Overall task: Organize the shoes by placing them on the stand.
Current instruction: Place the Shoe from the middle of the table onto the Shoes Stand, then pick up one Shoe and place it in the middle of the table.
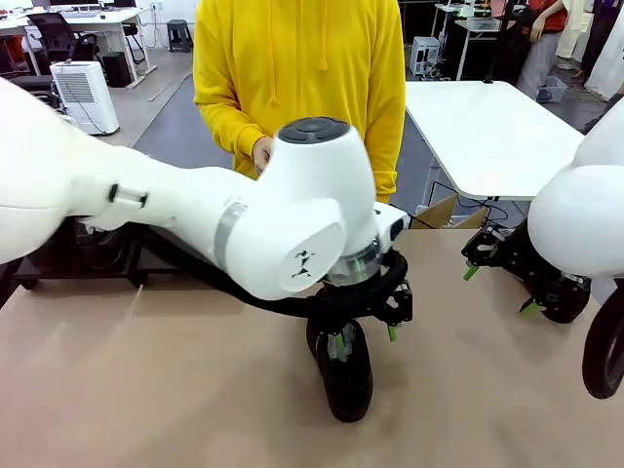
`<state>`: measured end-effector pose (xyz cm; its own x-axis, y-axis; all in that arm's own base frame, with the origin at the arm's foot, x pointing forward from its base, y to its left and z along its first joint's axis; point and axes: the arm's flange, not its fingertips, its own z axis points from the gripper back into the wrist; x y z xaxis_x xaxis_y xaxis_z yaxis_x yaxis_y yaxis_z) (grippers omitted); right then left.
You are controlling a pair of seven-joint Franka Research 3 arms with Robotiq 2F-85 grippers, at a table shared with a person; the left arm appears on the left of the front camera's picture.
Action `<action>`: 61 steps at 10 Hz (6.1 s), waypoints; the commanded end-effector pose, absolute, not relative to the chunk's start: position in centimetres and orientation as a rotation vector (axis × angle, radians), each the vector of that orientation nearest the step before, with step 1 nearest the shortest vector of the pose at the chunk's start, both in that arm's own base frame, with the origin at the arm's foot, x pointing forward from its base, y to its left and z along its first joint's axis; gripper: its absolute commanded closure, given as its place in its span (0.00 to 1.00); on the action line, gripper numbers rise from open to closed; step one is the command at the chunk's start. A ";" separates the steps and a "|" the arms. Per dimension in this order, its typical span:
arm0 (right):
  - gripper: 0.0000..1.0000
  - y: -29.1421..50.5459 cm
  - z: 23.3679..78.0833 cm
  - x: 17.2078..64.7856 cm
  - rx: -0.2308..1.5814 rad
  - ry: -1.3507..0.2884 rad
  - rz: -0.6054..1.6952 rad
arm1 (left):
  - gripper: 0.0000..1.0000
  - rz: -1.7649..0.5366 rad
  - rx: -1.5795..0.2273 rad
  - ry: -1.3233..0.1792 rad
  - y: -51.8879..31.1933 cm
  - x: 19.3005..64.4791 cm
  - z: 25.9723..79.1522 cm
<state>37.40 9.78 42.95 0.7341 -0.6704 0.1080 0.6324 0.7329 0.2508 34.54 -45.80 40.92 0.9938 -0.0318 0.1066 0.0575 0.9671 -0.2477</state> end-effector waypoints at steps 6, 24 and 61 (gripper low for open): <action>0.00 9.7 42.9 37.5 0.206 -0.203 -0.702 | 0.22 0.111 -0.115 -0.100 -51.1 35.4 37.8; 0.00 9.7 42.9 37.5 0.206 -0.203 -0.702 | 1.00 0.035 -0.102 -0.089 -44.1 34.9 41.2; 0.00 9.7 42.9 37.5 0.206 -0.203 -0.702 | 0.00 0.079 0.268 -0.632 -20.9 54.3 43.1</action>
